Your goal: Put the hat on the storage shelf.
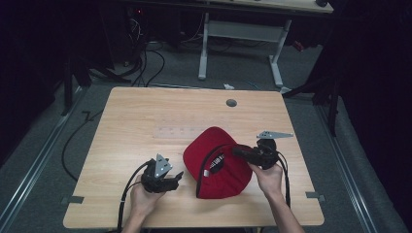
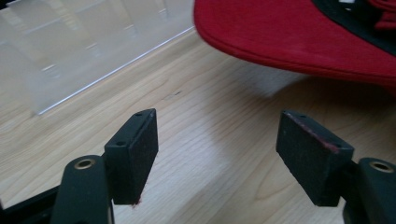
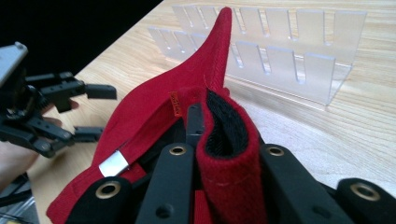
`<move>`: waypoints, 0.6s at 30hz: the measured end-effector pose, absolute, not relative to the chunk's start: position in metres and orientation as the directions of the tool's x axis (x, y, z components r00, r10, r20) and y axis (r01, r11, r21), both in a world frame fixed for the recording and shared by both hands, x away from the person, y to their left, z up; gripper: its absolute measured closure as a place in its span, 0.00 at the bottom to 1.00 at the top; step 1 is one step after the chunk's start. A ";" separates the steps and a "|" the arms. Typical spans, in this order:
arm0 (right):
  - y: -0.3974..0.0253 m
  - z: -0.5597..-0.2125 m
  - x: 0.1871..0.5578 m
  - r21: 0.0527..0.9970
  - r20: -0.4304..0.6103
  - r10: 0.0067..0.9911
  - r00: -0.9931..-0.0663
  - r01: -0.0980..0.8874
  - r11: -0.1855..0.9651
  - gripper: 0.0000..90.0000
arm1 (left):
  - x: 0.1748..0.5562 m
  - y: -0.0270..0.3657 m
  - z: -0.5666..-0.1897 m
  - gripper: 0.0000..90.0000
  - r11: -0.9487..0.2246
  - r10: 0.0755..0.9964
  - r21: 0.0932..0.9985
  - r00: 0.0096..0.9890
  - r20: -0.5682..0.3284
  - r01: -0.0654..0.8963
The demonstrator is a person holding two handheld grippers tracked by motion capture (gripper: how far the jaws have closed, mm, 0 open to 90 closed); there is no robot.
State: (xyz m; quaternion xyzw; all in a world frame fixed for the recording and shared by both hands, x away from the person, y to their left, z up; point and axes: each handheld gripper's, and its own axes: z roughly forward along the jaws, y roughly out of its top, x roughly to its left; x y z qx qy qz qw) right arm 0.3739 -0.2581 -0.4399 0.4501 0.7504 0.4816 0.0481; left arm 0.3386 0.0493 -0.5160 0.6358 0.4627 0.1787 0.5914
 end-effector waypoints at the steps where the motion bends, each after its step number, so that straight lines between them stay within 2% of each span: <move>1: -0.258 -0.439 0.375 0.762 0.366 0.718 -0.591 0.634 0.133 0.91 | 0.336 0.045 -0.515 0.35 0.112 0.798 0.928 0.524 -0.298 0.357; 12: -0.248 -0.431 0.378 0.746 0.364 0.716 -0.596 0.646 0.159 0.91 | 0.330 0.032 -0.511 0.32 0.035 0.779 0.947 0.586 -0.225 0.318; 18: -0.243 -0.432 0.379 0.740 0.354 0.722 -0.595 0.650 0.173 0.90 | 0.330 0.031 -0.511 0.30 0.011 0.784 0.952 0.588 -0.199 0.307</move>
